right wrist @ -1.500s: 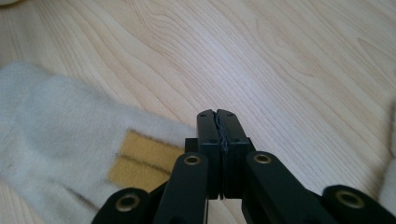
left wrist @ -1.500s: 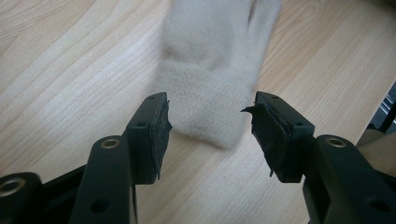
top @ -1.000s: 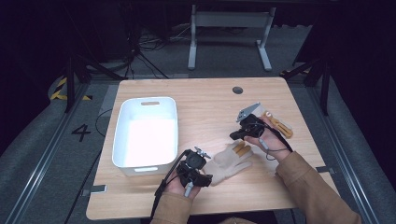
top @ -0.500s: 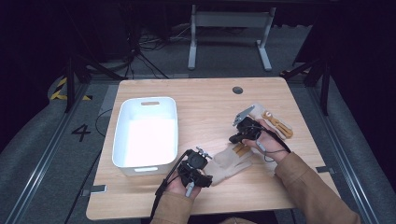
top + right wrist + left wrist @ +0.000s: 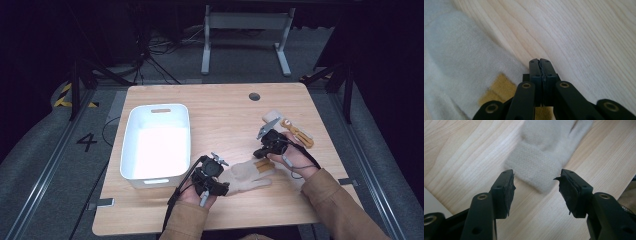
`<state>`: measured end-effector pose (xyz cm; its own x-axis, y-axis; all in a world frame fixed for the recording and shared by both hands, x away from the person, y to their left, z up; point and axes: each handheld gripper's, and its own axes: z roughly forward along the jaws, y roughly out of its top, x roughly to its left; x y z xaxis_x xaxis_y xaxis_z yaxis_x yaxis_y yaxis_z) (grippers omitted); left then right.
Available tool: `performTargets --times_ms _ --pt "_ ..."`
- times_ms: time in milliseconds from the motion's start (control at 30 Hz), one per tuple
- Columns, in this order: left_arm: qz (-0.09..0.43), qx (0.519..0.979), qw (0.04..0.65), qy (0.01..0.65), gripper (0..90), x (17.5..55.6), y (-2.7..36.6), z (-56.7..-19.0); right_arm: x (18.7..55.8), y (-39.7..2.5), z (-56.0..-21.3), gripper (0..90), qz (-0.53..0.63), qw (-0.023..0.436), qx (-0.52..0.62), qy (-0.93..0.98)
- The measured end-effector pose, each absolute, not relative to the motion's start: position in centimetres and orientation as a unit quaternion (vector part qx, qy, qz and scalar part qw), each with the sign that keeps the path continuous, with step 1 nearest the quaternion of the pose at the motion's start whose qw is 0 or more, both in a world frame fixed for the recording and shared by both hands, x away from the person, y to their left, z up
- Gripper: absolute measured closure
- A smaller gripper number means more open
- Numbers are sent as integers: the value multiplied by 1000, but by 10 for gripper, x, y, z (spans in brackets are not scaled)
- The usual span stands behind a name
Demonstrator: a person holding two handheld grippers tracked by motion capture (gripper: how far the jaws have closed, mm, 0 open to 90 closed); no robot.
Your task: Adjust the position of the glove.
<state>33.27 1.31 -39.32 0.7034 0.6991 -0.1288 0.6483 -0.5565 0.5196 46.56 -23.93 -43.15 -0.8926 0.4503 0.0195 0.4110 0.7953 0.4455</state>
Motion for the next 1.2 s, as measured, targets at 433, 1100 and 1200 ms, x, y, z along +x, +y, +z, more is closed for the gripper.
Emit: performTargets --times_ms 433,1100,1200 --pt "45 881 289 371 459 337 10 -393 445 -252 -430 900 207 44 231 950" --pt "48 881 302 360 453 342 5 -389 430 -294 -399 833 314 99 279 902" --pt "50 882 302 358 453 343 5 -388 429 -301 -395 823 328 109 289 893"
